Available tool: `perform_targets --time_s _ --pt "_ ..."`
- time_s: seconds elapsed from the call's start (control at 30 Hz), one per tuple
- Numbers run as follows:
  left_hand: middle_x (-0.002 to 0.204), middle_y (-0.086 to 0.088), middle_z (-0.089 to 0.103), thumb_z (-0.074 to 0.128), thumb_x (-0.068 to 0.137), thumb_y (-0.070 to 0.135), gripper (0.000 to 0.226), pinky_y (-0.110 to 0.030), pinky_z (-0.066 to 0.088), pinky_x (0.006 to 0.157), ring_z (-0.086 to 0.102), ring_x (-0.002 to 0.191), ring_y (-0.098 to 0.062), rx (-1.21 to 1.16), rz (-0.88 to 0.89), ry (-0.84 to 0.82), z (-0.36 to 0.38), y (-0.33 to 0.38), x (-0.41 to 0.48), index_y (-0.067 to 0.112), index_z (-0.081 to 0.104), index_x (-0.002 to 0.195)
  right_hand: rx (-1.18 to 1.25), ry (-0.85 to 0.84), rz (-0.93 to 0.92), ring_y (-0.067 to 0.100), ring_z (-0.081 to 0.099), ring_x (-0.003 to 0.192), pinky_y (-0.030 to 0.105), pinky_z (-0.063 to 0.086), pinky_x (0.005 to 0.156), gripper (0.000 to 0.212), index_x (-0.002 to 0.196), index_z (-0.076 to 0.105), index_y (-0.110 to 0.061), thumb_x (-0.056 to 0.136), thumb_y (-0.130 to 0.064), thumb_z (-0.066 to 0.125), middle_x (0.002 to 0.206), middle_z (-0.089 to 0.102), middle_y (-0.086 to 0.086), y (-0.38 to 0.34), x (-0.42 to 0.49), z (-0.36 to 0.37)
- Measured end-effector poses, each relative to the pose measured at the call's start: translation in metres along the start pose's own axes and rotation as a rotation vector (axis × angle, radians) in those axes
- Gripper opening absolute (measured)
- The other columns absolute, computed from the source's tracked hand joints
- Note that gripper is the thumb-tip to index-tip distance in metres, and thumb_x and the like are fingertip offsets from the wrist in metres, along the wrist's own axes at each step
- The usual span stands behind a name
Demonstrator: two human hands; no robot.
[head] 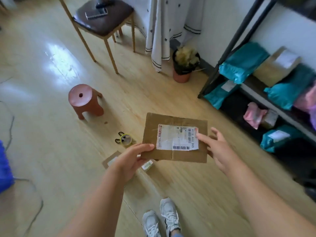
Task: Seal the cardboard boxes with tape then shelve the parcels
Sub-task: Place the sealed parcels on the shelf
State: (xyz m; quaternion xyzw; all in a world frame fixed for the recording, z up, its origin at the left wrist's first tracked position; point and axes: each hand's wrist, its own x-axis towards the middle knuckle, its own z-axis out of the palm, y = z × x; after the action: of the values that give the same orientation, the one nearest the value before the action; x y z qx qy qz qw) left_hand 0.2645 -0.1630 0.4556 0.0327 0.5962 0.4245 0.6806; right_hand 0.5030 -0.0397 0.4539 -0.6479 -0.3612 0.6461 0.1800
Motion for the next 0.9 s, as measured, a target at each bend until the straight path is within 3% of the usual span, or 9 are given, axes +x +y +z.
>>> perform_targets --time_s 0.03,0.1,0.2,0.27,0.43,0.57,0.7,0.8,0.9 --pt "0.111 -0.010 0.073 0.075 0.078 0.012 0.034 -0.031 0.049 0.100 0.069 0.099 -0.019 -0.039 0.014 0.023 0.018 0.001 -0.003 0.007 0.068 0.111 -0.015 0.075 0.019 0.021 0.060 0.119 0.044 0.049 0.104 0.124 0.154 0.030 -0.030 0.049 -0.064 0.089 0.145 0.050 -0.002 0.003 -0.006 -0.009" --pt "0.110 -0.009 0.072 0.070 0.086 0.010 0.029 -0.035 0.045 0.108 0.064 0.104 -0.022 -0.109 0.021 0.043 0.058 0.000 -0.005 0.006 0.065 0.114 0.008 0.148 0.066 0.020 0.060 0.115 0.040 0.052 0.095 0.113 0.148 0.041 -0.025 0.055 -0.076 0.078 0.137 0.057 -0.003 0.010 -0.018 -0.025" --pt "0.112 -0.003 0.073 0.080 0.075 0.020 0.053 -0.038 0.038 0.112 0.063 0.111 -0.018 -0.051 0.003 0.002 0.117 -0.010 0.002 0.009 0.062 0.123 0.058 0.030 0.084 0.014 0.061 0.111 0.037 0.049 0.096 0.064 0.127 0.059 -0.024 0.081 -0.069 0.063 0.122 0.065 -0.005 0.016 -0.034 -0.040" --pt "0.108 0.006 0.073 0.080 0.058 0.031 0.070 -0.036 0.034 0.110 0.061 0.109 -0.010 0.061 -0.015 -0.056 0.153 -0.023 0.008 0.014 0.062 0.123 0.093 -0.020 0.030 0.010 0.060 0.113 0.037 0.045 0.103 0.051 0.121 0.061 -0.030 0.087 -0.067 0.057 0.121 0.068 -0.010 0.018 -0.036 -0.051" --pt "0.084 0.020 0.071 0.083 0.065 0.021 0.041 -0.031 0.027 0.096 0.049 0.094 0.006 0.189 -0.030 -0.145 0.218 -0.065 0.030 0.022 0.062 0.100 0.403 0.043 -0.069 0.014 0.070 0.107 0.030 0.052 0.095 0.022 0.119 0.066 -0.022 0.098 -0.030 0.062 0.112 0.075 -0.006 0.027 -0.025 -0.106" --pt "0.107 0.024 0.071 0.084 0.058 0.037 0.061 -0.038 0.025 0.106 0.048 0.122 -0.003 0.243 -0.072 -0.229 0.256 -0.089 0.043 0.031 0.061 0.114 0.485 0.029 -0.084 0.015 0.070 0.106 0.030 0.052 0.094 0.020 0.116 0.066 -0.019 0.098 -0.015 0.061 0.112 0.075 -0.002 0.037 -0.017 -0.163" --pt "0.119 0.016 0.069 0.087 0.049 0.046 0.090 -0.039 0.027 0.116 0.052 0.121 -0.007 0.204 -0.009 -0.168 0.299 -0.101 0.053 0.030 0.055 0.132 0.440 0.089 -0.041 0.012 0.070 0.102 0.027 0.053 0.088 0.019 0.115 0.068 -0.022 0.097 -0.016 0.063 0.108 0.076 -0.008 0.054 -0.012 -0.224" --pt "0.145 -0.001 0.050 0.089 0.049 0.034 0.131 -0.041 0.027 0.118 0.050 0.128 -0.015 0.241 0.042 -0.128 0.346 -0.104 0.070 0.028 0.015 0.157 0.442 0.144 0.000 0.013 0.070 0.102 0.029 0.054 0.090 0.020 0.115 0.067 -0.023 0.096 -0.017 0.065 0.109 0.076 -0.006 0.067 -0.010 -0.284" --pt "0.141 -0.003 0.054 0.089 0.062 0.024 0.106 -0.031 0.043 0.100 0.062 0.113 -0.012 0.375 0.047 -0.193 0.393 -0.111 0.080 0.024 0.034 0.152 0.384 0.199 0.031 0.016 0.070 0.105 0.039 0.051 0.102 0.022 0.117 0.067 -0.024 0.094 -0.026 0.068 0.110 0.075 -0.007 0.077 -0.009 -0.334"
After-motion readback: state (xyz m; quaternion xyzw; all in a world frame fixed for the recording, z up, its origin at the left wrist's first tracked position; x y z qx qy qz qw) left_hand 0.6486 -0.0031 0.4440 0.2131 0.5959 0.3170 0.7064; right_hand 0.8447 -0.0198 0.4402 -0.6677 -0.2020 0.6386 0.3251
